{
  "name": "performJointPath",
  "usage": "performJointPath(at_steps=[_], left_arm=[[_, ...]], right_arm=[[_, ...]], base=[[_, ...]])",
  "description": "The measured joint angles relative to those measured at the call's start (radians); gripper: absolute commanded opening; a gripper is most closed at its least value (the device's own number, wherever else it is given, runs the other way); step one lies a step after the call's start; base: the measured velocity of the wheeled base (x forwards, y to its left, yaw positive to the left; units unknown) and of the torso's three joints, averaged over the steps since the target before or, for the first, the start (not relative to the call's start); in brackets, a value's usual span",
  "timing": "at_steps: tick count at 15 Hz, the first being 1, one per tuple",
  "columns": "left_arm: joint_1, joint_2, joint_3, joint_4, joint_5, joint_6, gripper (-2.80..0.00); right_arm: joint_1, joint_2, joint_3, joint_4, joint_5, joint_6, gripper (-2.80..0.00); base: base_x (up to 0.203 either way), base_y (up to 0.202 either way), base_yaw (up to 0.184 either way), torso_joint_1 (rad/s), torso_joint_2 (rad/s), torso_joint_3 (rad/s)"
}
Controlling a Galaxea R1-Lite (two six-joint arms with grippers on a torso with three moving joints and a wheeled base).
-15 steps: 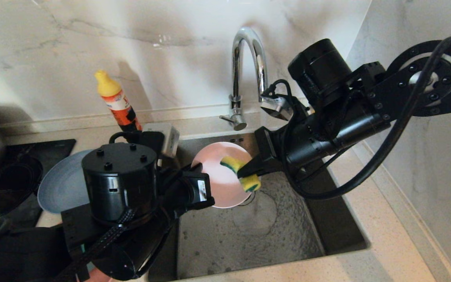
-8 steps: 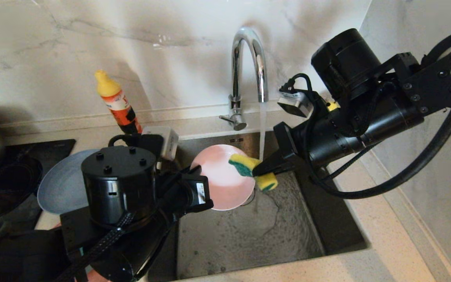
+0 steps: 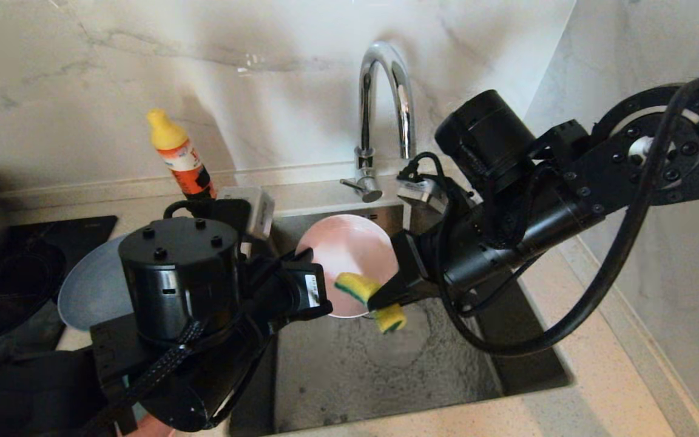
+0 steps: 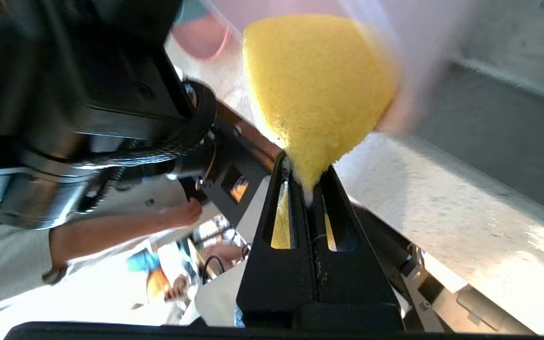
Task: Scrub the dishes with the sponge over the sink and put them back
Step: Wipe the bowl
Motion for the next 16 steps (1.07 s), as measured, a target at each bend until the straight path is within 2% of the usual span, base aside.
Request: performJointPath(at_steps=[4, 8, 12, 16], left_arm=[[0.0, 0.003, -0.003, -0.019, -0.001, -0.001, -2.8], [0.0, 0.012, 0.0, -0.021, -0.003, -0.006, -2.8], [-0.001, 0.016, 0.001, -0.02, -0.004, -0.005, -2.8], [0.0, 0.018, 0.014, -0.04, -0.002, -0.008, -2.8]], right_arm=[[0.056, 0.029, 0.006, 0.001, -0.001, 0.002, -2.8], [0.076, 0.06, -0.074, -0.007, -0.003, 0.007, -2.8], [0.034, 0.057, -0.094, -0.059, -0.004, 0.013, -2.8], [-0.035, 0.033, -0.094, -0.057, -0.001, 0.013, -2.8]], base=[[0.0, 0.0, 0.0, 0.0, 0.0, 0.0], [0.0, 0.0, 0.0, 0.0, 0.0, 0.0], [0.0, 0.0, 0.0, 0.0, 0.0, 0.0], [0.0, 0.0, 0.0, 0.0, 0.0, 0.0]])
